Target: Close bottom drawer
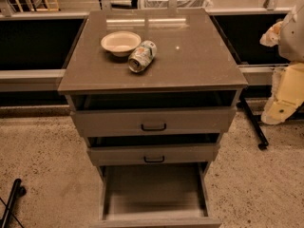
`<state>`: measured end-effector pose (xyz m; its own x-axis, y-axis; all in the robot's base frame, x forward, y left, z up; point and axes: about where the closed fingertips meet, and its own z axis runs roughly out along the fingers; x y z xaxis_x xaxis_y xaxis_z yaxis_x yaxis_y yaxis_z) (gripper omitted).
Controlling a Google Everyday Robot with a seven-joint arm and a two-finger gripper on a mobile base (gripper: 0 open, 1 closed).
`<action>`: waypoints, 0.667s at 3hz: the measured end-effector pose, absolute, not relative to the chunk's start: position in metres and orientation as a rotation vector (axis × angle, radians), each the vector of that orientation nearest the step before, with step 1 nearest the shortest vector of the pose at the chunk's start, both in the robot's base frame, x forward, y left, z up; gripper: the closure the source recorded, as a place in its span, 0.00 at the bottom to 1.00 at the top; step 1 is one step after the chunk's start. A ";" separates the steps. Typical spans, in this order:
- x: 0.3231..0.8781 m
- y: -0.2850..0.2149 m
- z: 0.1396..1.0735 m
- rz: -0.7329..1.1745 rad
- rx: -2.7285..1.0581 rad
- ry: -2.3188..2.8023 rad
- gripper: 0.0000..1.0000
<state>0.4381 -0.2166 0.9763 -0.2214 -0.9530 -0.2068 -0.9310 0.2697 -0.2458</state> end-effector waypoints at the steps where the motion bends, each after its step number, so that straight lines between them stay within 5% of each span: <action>1: 0.438 -0.217 0.976 -0.099 -1.724 2.232 0.00; 2: 0.439 -0.218 0.960 -0.093 -1.740 2.222 0.00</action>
Offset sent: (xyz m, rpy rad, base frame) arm 0.0056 -0.0156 -0.1583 0.0015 0.0492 0.1263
